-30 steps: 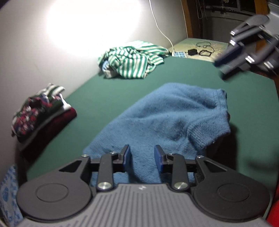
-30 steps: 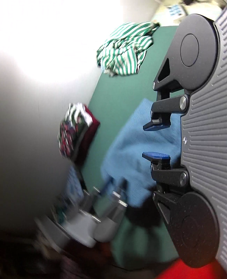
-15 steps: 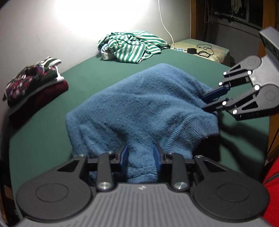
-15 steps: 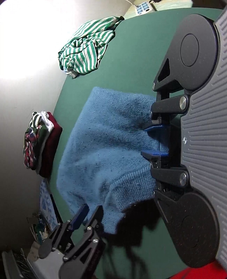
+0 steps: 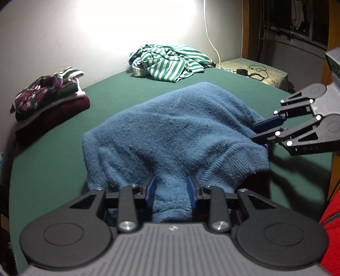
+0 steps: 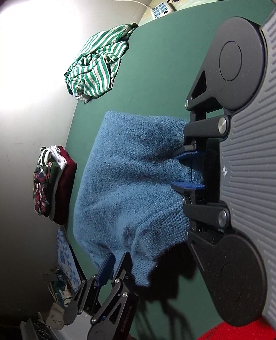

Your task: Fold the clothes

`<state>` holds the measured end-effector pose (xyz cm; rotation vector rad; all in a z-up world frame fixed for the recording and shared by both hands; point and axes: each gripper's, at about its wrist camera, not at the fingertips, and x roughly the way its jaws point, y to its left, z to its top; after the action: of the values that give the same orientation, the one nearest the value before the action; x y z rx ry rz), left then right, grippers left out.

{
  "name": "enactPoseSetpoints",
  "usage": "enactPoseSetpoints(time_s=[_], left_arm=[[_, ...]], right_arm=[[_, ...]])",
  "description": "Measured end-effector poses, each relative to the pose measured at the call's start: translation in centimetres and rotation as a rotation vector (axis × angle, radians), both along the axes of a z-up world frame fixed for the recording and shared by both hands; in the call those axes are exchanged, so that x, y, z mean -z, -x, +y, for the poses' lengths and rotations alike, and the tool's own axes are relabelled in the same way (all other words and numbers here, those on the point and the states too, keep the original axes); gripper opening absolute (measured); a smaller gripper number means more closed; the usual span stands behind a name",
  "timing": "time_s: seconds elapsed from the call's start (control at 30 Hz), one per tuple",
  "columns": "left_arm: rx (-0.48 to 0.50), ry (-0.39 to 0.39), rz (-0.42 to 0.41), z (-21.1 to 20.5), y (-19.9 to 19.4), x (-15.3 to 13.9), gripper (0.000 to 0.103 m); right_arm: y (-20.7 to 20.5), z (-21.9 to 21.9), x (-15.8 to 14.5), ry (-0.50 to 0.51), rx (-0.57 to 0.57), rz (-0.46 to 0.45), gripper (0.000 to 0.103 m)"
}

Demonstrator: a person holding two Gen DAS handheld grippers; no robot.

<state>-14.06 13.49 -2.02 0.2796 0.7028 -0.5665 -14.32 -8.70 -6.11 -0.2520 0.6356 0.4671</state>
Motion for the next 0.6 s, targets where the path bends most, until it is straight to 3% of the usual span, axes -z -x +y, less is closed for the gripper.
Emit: enactPoseSetpoints(time_s=[0.07,0.13,0.2,0.3,0.43,0.6], left_arm=[[-0.003,-0.007,-0.002,-0.3,0.1,-0.1,0.032],[0.003,-0.02,-0.015,-0.4,0.3,-0.2,0.032],[0.006,-0.027,-0.025,-0.4,0.5,-0.2,0.032],[0.001,-0.029,-0.032,-0.5,0.6,-0.2,0.032],[0.001,-0.033,-0.038,-0.6,0.6,-0.2,0.032],[0.002,-0.05,-0.058,-0.7,0.9,-0.1,0.033]], right_arm=[[-0.4,0.1,-0.8,0.023,-0.026,0.012,0.026],[-0.7,-0.6,-2.9,-0.046,-0.033,-0.001,0.025],[-1.5,-1.2,-5.3,-0.128,-0.01,-0.055,0.025],[-4.5,0.0,-7.0,-0.144,0.01,-0.134,0.025],[-9.6,4.0,-5.0,-0.067,0.028,-0.126,0.024],[-10.6,5.8,-2.4,-0.015,-0.026,-0.056,0.023]])
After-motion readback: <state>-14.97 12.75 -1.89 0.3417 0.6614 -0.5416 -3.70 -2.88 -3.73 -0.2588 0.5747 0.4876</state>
